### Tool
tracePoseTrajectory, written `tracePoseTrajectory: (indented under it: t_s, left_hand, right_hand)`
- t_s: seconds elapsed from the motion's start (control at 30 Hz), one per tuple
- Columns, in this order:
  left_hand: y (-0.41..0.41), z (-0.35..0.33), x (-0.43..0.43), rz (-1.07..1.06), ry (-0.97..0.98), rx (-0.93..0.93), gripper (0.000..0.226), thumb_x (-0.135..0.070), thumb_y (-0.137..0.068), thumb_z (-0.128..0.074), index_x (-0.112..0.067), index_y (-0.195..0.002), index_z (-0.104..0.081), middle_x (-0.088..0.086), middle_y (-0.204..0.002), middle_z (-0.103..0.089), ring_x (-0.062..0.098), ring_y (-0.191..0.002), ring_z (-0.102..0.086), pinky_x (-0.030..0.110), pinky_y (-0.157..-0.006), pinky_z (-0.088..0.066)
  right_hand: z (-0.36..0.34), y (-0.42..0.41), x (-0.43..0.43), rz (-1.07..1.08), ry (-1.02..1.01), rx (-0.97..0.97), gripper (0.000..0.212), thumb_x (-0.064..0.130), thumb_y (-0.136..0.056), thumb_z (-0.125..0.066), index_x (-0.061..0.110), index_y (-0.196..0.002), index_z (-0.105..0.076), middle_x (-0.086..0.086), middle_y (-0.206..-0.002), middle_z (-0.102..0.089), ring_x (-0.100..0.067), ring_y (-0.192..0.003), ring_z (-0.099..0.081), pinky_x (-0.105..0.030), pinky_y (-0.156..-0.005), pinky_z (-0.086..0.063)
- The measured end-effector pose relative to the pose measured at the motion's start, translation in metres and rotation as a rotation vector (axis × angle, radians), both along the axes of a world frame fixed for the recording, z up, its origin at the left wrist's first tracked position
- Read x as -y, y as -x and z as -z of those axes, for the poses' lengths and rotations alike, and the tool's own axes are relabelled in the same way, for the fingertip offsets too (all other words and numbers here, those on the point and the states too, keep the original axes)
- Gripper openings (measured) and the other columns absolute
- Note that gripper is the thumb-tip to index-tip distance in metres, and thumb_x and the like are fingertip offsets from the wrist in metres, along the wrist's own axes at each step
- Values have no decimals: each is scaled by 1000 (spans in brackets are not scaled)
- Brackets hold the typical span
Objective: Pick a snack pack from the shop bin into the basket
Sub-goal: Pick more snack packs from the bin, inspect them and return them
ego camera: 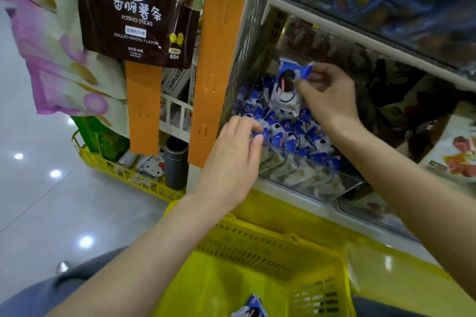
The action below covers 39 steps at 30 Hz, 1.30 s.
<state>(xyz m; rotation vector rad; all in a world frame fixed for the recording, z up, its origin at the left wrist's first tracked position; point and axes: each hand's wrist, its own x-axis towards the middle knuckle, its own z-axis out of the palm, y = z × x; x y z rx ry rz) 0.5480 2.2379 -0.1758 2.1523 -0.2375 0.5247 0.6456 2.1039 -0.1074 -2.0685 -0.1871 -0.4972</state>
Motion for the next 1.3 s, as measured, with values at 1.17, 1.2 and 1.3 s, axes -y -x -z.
tracePoseTrajectory:
  t_s: [1.17,1.2,1.3]
  left_hand:
    - [49,35,48,112,617,-571,20,-16,-94,-49,-10,-76,-50,11,-75,-60,10,-64,-59,17,-52,-46]
    - [49,35,48,104,618,-568,19,-16,-94,-49,-8,-77,-51,13,-77,-61,11,-65,-59,18,-53,-47]
    - [50,38,50,104,644,-587,19,-16,-94,-49,-3,-82,-54,15,-78,-63,7,-64,-62,15,-52,-47]
  right_hand:
    - [100,134,43,-301,-434,-545,13,7,-82,-66,16,-73,-66,8,-60,-68,0,-58,-62,-16,-55,-51]
    - [101,134,44,-288,-383,-509,14,9,-81,-68,19,-72,-66,8,-62,-68,-1,-60,-62,-19,-59,-52]
    - [103,134,47,-211,-16,-283,15,20,-78,-72,29,-71,-64,12,-71,-64,1,-66,-58,-18,-64,-48]
